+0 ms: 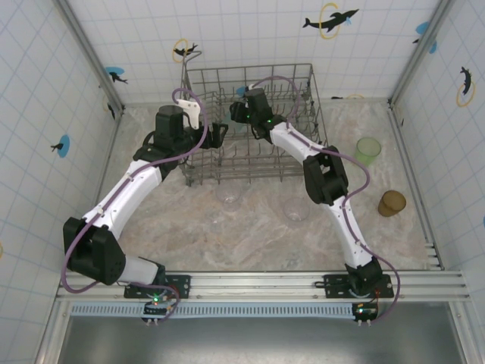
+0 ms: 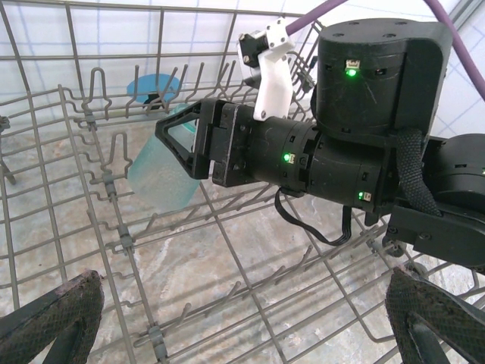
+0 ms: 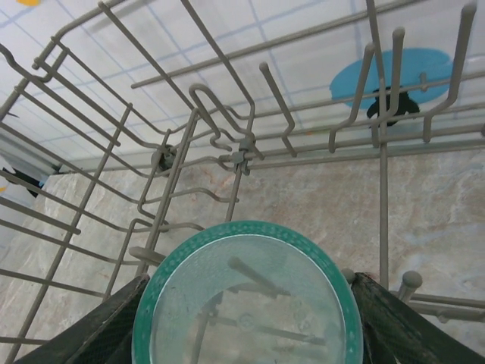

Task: Load the cups into the dish rack

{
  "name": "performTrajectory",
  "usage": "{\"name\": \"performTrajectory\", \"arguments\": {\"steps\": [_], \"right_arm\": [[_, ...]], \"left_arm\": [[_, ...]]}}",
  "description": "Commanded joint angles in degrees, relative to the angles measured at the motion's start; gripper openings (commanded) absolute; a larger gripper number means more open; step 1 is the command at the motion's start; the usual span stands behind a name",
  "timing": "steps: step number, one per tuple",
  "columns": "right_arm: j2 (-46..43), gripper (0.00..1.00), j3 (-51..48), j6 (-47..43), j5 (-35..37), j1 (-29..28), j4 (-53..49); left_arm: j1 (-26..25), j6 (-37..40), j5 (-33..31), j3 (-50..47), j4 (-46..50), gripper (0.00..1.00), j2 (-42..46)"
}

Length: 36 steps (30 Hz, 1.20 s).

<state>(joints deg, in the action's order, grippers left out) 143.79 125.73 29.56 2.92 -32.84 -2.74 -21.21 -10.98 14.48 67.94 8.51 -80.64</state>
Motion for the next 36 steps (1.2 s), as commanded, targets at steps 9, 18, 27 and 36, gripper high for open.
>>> {"name": "performTrajectory", "arguments": {"steps": [9,18,27,36], "right_arm": [[-8.62,0.44,2.68,-5.63,2.05,-1.40,6.74],[-9.47,0.45,2.67,-16.29,8.88,-3.09,8.81],[-7.83,0.46,2.61,-26.35,15.82,-4.16,9.49],[-5.68,0.46,2.57,-26.13,16.63,-2.72,9.86]], "left_arm": [[0.29,-0.88,0.02,-0.61,-0.92,0.98,1.47],[0.29,-0.76,-0.15,-0.69,-0.95,0.98,1.45],[0.23,-0.71,-0.24,-0.79,-0.91,0.98,1.22],[0.24,-0.71,-0.06,-0.70,-0.80,0.98,1.19]]}}
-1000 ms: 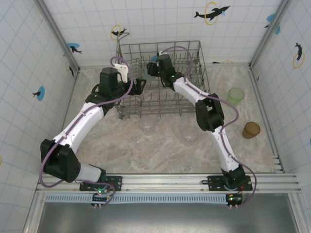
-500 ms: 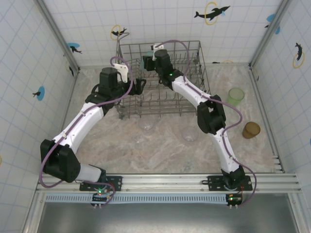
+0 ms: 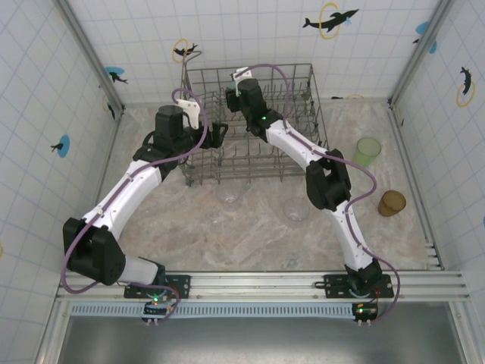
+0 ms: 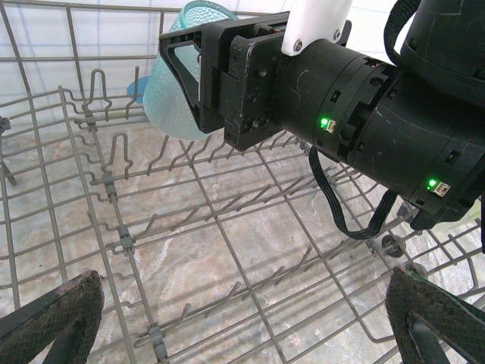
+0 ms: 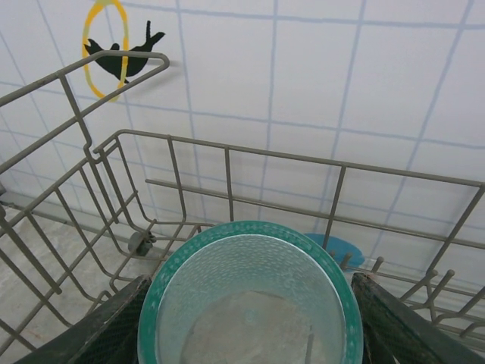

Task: Load the cups into the dish rack

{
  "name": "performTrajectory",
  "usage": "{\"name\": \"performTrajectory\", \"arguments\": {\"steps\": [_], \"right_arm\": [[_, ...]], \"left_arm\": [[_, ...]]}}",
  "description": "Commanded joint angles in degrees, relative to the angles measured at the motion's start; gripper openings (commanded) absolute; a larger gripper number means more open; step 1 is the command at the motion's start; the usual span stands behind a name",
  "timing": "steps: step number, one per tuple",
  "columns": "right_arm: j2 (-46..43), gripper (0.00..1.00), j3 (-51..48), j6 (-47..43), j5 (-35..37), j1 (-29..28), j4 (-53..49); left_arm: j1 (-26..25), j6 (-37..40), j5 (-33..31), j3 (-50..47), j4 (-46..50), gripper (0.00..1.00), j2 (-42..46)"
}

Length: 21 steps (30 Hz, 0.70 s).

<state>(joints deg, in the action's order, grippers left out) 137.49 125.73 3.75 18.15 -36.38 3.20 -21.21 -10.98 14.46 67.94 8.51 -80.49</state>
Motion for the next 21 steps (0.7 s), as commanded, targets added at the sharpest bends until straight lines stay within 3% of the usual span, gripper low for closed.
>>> {"name": "performTrajectory", "arguments": {"steps": [1,21], "right_arm": [[0.91,0.46,2.59,0.29,1.16,1.10,3.85],[4.63,0.45,2.41,5.81,-1.96,2.28,3.48]], "left_arm": [[0.21,-0.71,-0.04,-0.71,-0.84,0.98,1.12],[0.29,-0.72,0.04,-0.71,-0.78,0.98,0.46]]}}
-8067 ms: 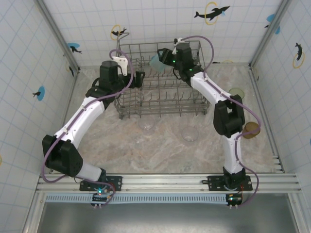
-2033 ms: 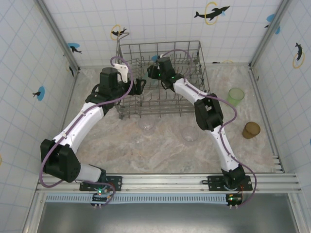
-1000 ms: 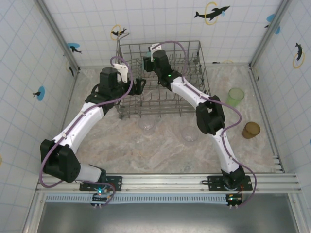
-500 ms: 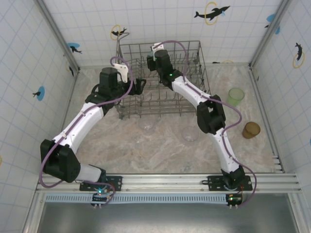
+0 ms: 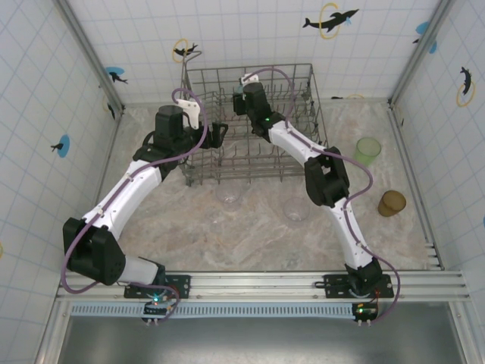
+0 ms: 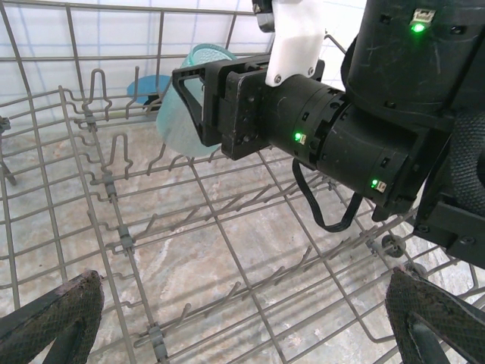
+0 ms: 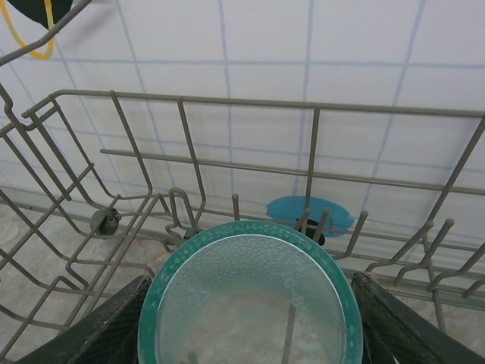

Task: Load the cups into the dish rack

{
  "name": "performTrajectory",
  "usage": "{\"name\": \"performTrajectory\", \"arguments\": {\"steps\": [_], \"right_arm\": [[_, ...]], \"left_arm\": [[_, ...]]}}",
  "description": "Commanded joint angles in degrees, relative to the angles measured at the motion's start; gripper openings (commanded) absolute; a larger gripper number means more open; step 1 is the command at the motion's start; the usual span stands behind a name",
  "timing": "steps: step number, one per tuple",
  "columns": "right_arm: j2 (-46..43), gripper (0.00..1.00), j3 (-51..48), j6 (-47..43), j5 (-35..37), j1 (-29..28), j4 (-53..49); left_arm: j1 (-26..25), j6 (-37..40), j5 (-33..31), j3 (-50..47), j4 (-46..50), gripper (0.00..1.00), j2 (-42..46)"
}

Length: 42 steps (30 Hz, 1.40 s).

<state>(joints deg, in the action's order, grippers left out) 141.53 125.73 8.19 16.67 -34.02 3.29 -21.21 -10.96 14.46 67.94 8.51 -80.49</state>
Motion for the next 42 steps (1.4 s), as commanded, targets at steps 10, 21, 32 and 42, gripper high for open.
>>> {"name": "performTrajectory", "arguments": {"steps": [10,21,32,42], "right_arm": [[0.75,0.45,2.41,1.85,-0.46,-0.10,3.62],[4.70,0.48,2.30,1.52,0.11,0.71,1.91],[7.97,0.58,2.38,6.03,-2.91,1.11,1.52],[1.33,0.88,2.33,8.03,-3.99,0.80,-2.87]], "left_arm": [[0.28,-0.93,0.31,-0.61,-0.80,0.98,0.51],[0.22,-0.98,0.40,-0.56,-0.79,0.98,0.33],[0.25,-1.08,0.75,-0.59,-0.87,0.97,-0.10],[0.27,-1.49,1.01,-0.55,-0.98,0.98,0.11]]}}
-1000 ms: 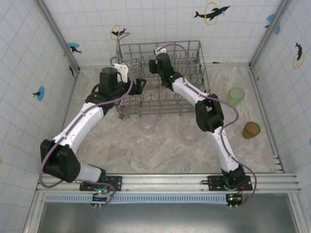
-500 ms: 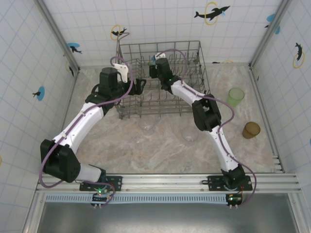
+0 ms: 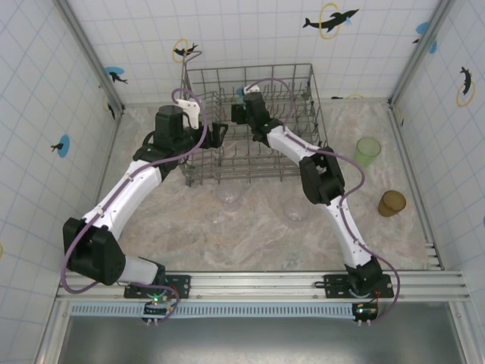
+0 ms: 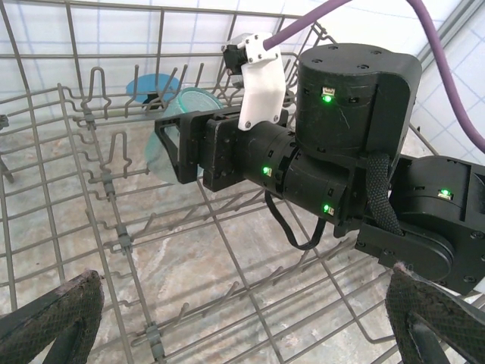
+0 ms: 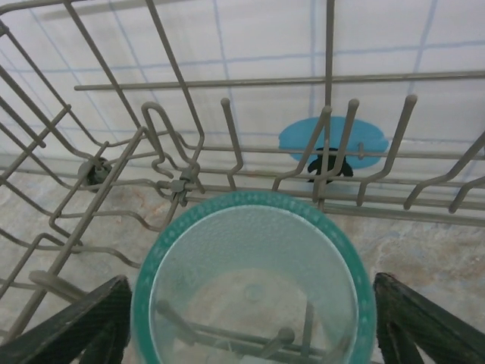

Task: Load the cups into the dish rack

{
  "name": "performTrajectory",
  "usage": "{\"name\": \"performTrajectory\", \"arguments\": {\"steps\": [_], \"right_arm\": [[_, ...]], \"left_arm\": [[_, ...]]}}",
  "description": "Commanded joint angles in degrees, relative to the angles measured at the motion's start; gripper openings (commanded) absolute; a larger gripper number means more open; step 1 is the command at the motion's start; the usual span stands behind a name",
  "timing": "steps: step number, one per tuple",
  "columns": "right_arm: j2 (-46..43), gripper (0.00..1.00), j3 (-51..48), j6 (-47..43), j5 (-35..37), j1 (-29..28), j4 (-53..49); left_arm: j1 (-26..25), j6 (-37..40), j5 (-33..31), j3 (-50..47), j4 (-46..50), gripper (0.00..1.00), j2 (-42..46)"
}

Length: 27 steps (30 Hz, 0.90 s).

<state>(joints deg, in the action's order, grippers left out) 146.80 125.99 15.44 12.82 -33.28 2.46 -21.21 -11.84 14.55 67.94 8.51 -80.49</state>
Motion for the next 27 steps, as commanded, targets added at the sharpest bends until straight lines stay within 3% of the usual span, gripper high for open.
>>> {"name": "performTrajectory", "arguments": {"steps": [1,7,14,22,27], "right_arm": [[-4.89,0.91,2.06,0.99,-0.29,0.05,-2.28],[-10.28,1.00,2.24,1.54,0.35,0.14,-2.52],[-17.17,1.00,2.24,0.98,1.79,0.14,-4.67],[-25.77,1.00,1.68,-3.24,6.40,0.39,-15.26],[-34.38,1.00,-5.99,-3.88,9.07,2.01,-20.34]], "left_arm": [[0.29,-0.67,0.95,-0.57,-1.04,0.98,0.16],[0.21,-0.66,0.90,-0.79,-1.26,0.98,0.21],[0.28,-0.61,0.27,-1.14,-1.59,0.97,0.51],[0.26,-0.64,-0.57,-1.39,-1.75,0.98,1.38],[0.21,-0.59,-1.23,-1.58,-1.97,0.98,2.17]]}}
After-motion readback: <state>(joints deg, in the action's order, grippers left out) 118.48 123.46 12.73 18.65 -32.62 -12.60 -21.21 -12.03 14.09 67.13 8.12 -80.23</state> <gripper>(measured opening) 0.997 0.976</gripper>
